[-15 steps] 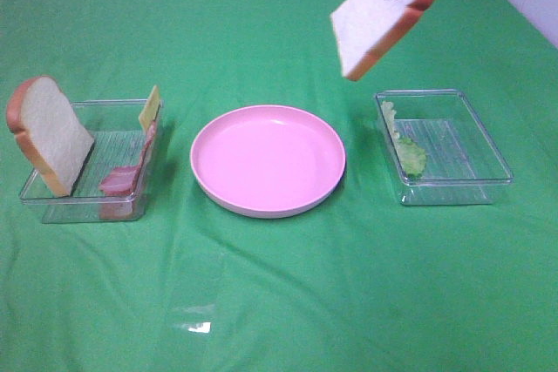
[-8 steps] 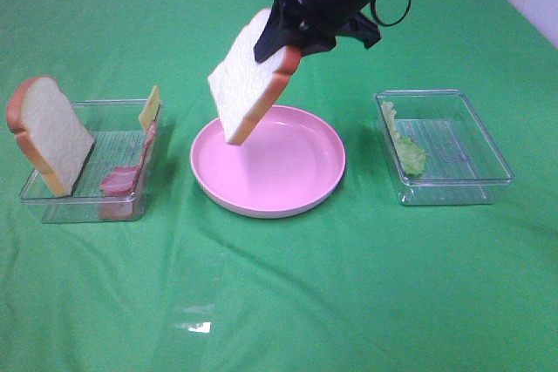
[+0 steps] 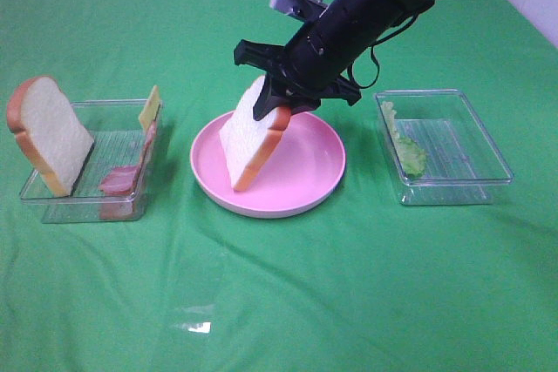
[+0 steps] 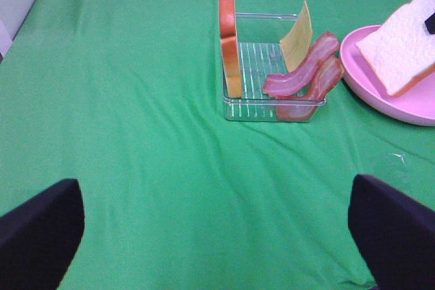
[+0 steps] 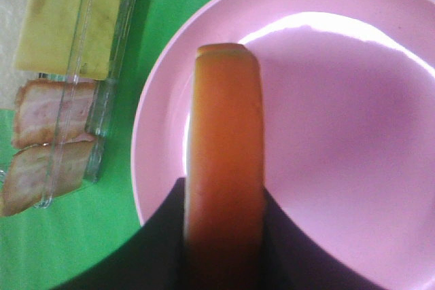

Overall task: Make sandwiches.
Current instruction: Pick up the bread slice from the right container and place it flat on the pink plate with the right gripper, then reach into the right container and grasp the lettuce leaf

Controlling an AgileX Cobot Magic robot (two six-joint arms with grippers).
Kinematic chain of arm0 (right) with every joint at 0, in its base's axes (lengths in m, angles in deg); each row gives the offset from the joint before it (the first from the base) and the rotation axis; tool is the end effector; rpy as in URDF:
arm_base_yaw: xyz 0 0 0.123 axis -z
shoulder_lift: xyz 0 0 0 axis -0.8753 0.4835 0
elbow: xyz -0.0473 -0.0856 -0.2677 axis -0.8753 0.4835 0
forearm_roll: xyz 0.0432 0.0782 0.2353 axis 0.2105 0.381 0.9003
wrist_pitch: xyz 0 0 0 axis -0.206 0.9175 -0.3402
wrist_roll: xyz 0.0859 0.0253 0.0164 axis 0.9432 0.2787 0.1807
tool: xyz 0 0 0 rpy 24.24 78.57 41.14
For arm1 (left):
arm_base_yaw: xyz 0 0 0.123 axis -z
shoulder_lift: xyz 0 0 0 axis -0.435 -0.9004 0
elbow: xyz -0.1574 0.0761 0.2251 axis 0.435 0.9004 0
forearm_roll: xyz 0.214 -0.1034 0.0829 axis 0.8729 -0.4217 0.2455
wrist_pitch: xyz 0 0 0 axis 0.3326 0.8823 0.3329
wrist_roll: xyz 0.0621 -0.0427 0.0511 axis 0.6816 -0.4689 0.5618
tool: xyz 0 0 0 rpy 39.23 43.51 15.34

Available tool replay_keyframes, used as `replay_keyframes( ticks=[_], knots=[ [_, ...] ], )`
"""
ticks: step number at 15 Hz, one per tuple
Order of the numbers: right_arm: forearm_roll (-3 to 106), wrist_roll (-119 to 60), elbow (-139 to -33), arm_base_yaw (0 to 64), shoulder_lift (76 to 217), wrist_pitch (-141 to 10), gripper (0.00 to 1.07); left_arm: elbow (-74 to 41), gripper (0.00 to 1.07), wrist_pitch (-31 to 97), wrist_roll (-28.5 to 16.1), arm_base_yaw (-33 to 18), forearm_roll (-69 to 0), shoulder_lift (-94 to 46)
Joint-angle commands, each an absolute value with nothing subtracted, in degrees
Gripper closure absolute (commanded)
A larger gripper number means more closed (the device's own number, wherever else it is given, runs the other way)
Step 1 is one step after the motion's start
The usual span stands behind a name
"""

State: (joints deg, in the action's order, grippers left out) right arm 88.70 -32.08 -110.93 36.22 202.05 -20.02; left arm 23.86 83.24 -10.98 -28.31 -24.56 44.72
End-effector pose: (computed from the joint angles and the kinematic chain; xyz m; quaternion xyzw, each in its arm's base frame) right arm 0.4043 0.2282 0.1666 -0.0698 0.9491 0.2777 0.1311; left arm -0.0086 -0.0066 0.2813 -0.0241 0.8503 -0.0321 0.5248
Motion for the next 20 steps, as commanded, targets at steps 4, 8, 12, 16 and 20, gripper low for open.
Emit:
replay_keyframes(
  ticks=[4, 8, 12, 16, 20],
  knots=[
    [87.38, -32.49, -111.22, 36.28, 202.96, -21.45, 0.92, 23.97, 0.09, 83.01, -10.86, -28.36, -25.02, 45.52],
    [87.21, -34.03, -111.28, 36.28, 202.96, -20.19, 0.14, 23.97, 0.09, 83.01, -10.86, -28.36, -25.02, 45.52],
    [83.48, -34.43, -111.33, 36.28, 201.99, -18.36, 0.14, 23.97, 0.09, 83.01, -10.86, -28.36, -25.02, 45.52],
    [68.3, -29.79, -120.21, 36.28, 198.32, -8.62, 0.14, 23.97, 0.09, 83.01, -10.86, -28.36, -25.02, 45.52],
    [53.69, -24.98, -132.48, 36.28, 198.32, 6.56, 0.14, 23.97, 0.09, 83.01, -10.86, -28.36, -25.02, 45.52]
  ],
)
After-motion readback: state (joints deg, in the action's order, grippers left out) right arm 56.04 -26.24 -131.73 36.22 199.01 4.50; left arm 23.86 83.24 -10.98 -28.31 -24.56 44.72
